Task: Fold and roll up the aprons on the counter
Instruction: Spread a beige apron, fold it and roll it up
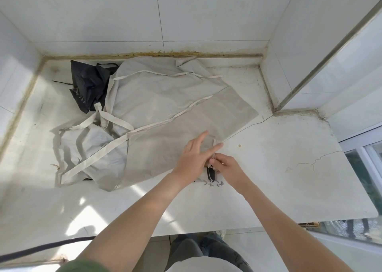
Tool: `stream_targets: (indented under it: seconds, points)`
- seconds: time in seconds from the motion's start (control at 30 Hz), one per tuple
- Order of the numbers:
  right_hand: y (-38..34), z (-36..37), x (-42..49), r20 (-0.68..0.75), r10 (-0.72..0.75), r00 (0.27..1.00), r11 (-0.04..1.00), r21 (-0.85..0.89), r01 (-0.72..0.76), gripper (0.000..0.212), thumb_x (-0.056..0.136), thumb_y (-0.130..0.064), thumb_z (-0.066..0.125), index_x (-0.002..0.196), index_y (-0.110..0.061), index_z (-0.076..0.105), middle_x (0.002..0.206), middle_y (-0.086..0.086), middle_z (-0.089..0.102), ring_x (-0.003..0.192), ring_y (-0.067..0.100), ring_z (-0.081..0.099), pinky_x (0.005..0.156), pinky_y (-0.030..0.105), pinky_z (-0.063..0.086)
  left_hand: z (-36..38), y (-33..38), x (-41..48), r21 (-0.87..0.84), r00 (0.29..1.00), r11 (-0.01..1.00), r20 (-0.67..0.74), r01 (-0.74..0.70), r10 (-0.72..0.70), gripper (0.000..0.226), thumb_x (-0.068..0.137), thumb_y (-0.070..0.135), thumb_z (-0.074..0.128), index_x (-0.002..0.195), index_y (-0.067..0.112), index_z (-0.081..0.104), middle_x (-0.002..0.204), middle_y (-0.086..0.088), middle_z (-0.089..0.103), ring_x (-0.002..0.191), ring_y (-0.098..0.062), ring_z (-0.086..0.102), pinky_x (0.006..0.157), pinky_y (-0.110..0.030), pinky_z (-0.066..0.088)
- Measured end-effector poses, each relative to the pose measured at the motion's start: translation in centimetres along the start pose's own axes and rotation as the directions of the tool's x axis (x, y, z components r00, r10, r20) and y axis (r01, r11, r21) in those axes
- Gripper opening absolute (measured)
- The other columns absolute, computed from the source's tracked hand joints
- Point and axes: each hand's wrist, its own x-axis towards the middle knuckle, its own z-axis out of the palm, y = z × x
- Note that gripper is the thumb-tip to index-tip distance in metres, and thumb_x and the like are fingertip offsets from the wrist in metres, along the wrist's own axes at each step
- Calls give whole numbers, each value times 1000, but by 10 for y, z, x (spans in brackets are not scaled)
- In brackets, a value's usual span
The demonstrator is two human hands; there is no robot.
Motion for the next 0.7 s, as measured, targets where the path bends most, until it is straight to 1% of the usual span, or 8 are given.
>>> stream_targets:
  seconds: [0.07,0.13,0.2,0.3,0.4,0.53,0.6,0.7]
  points:
    - [1,-2,2,3,7,1000,998,-66,-7,17,97,-9,51,93,2,64,86,5,64,74,4,54,76,21,43,3,0,-1,182,987,976,-83,-118,135,45,79,2,59,114,30,67,146,-12,31,113,-29,37,90,-39,42]
    - [4,-5,3,5,6,1000,992,-126,-5,17,96,-10,53,88,2,62,85,8,58,74,9,50,77,27,41,2,-3,2,288,970,947,-147,-145,193,20,83,20,53,89,26,71,139,-11,34,108,-26,39,87,-39,45]
    - [6,-7,4,-10,12,1000,990,-140,-14,16,95,-12,56,85,-1,62,81,8,54,74,14,47,76,32,40,3,-4,5,373,960,917,-175,-142,220,22,84,26,48,72,18,65,134,-11,42,103,-25,43,87,-37,41]
    - [3,-4,2,-55,33,998,997,-69,-37,17,93,-15,59,81,-4,64,74,5,51,70,15,44,72,32,39,2,-6,5,454,936,880,-228,-141,268,27,86,28,53,65,11,58,112,-14,63,93,-26,50,84,-34,36]
    - [4,1,0,-91,72,993,994,84,-64,22,94,-15,57,82,3,61,75,8,50,69,16,43,67,26,39,3,-5,3,481,929,865,-235,-143,284,34,92,31,50,65,12,59,79,-6,61,77,-23,50,75,-30,38]
    - [2,4,-1,-111,118,987,934,350,-72,15,93,-3,52,82,-6,62,72,2,58,66,10,49,62,18,38,9,3,-3,277,987,955,-85,-110,138,40,95,27,40,63,12,59,66,-3,53,59,-22,55,60,-30,45]
    - [0,2,-2,-52,103,993,878,474,-66,18,94,-3,50,81,-7,61,71,1,63,65,9,55,60,18,39,10,4,-3,59,1000,998,-13,7,-6,40,98,22,39,68,8,60,72,-7,54,68,-26,55,68,-30,42]
    - [-1,-4,-1,11,107,994,811,578,-94,21,94,-8,49,76,-9,60,75,3,65,71,13,56,66,24,38,7,3,2,-192,974,957,102,218,-201,27,99,13,47,81,2,64,82,-5,52,84,-25,54,75,-22,32]
